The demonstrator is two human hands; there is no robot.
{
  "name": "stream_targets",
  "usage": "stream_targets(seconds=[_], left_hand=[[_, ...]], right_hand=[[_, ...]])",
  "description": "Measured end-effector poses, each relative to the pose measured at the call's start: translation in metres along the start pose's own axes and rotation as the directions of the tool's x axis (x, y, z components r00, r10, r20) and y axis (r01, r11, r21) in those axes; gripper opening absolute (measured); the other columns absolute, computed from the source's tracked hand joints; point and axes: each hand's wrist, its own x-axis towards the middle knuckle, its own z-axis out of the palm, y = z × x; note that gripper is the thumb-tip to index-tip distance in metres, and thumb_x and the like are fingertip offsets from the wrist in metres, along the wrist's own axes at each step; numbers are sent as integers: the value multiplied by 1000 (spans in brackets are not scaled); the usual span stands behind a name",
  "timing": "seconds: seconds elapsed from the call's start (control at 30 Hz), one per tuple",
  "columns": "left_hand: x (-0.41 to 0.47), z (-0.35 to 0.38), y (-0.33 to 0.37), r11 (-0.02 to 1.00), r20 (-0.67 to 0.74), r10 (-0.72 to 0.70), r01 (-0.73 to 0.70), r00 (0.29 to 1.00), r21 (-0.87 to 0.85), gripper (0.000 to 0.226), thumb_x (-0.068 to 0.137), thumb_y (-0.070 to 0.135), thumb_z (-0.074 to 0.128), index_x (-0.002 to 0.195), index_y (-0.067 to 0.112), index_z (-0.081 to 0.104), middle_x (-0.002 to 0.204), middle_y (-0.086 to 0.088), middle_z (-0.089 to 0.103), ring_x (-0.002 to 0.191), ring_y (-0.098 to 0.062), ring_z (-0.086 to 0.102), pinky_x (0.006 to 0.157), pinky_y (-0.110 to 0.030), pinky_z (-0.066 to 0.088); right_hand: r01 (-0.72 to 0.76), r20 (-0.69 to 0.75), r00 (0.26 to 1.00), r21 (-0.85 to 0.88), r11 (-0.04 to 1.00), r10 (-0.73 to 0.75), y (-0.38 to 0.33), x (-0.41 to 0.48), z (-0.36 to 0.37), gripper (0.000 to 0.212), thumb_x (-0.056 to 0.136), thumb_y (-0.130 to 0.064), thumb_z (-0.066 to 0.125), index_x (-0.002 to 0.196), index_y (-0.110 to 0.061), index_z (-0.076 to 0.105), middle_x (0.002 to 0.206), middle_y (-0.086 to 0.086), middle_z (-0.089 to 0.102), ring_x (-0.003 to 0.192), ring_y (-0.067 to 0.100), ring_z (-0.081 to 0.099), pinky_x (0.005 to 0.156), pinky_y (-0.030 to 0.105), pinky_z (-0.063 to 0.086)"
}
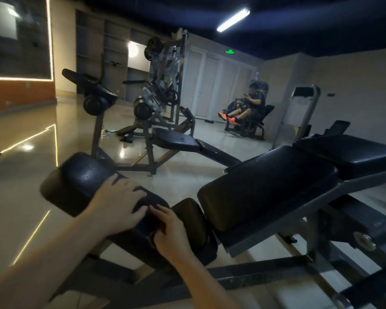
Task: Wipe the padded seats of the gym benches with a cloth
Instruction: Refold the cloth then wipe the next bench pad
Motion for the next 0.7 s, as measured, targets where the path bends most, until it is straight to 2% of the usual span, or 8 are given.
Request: stream_targets(seconds=[0.17, 0.23, 0.3, 0.37, 0.5, 0.57, 0.63, 0.7], left_hand=[[-9, 6, 5, 1000, -50, -12, 10, 999, -27, 51, 100, 48, 36, 148, 31, 34, 158, 4, 29, 147, -13, 21, 121, -41, 7], [-7, 8, 2, 984, -184, 8, -41, 983, -175, 52, 102, 42, 35, 151, 30, 26, 159, 6, 27, 148, -10, 18, 120, -36, 7], [-4, 3, 2, 906, -259, -42, -73, 965, -418, 53, 102, 39, 37, 152, 30, 23, 159, 8, 27, 148, -8, 16, 121, -37, 9], [0, -3, -6, 779, -272, -133, -69, 953, -624, 54, 100, 45, 40, 151, 31, 29, 156, 9, 31, 146, -8, 23, 121, -44, 19], [3, -10, -28, 587, -371, -228, -177, 900, -790, 56, 90, 62, 33, 134, 32, 52, 132, 13, 53, 127, 0, 43, 110, -39, 37], [3, -5, -29, 640, -387, -166, -200, 907, -742, 52, 92, 60, 32, 132, 35, 54, 132, 16, 54, 130, 2, 40, 114, -38, 29], [1, 1, -22, 750, -392, -91, -196, 915, -631, 54, 91, 61, 28, 132, 37, 54, 140, 20, 49, 138, 4, 29, 120, -34, 8], [2, 5, -20, 797, -389, -53, -196, 920, -571, 57, 90, 63, 24, 130, 38, 57, 142, 23, 46, 141, 8, 21, 119, -29, -3]], right_hand=[[-126, -82, 989, -17, 992, 124, 1, -7, 2, 55, 97, -4, 51, 146, -26, 43, 151, -6, 40, 138, 10, 40, 114, 28, 35], [-97, -131, 987, -19, 995, 93, -18, -8, 11, 51, 97, -5, 50, 143, -26, 47, 147, -8, 45, 134, 9, 44, 113, 30, 38], [0, -170, 986, 1, 1000, 0, -45, 0, 23, 42, 96, -8, 52, 134, -24, 55, 135, -9, 55, 123, 8, 53, 106, 30, 44], [82, -151, 986, 34, 996, -76, -74, 16, 36, 34, 95, -12, 58, 129, -15, 58, 126, 0, 62, 116, 16, 59, 97, 27, 47], [194, -125, 975, 51, 980, -187, -101, 33, 51, 29, 93, -9, 62, 121, -5, 63, 117, 10, 67, 108, 23, 61, 89, 26, 46], [252, -152, 958, 38, 967, -244, -93, 27, 49, 27, 93, -8, 62, 120, -6, 63, 112, 3, 68, 105, 12, 62, 85, 16, 46], [273, -177, 950, 67, 960, -257, -75, 18, 45, 28, 96, -10, 58, 123, -14, 61, 109, -12, 64, 104, -8, 58, 85, 7, 44], [263, -186, 952, 101, 959, -242, -49, 11, 41, 33, 98, -11, 52, 127, -24, 59, 121, -16, 59, 112, -7, 56, 94, 15, 48]])
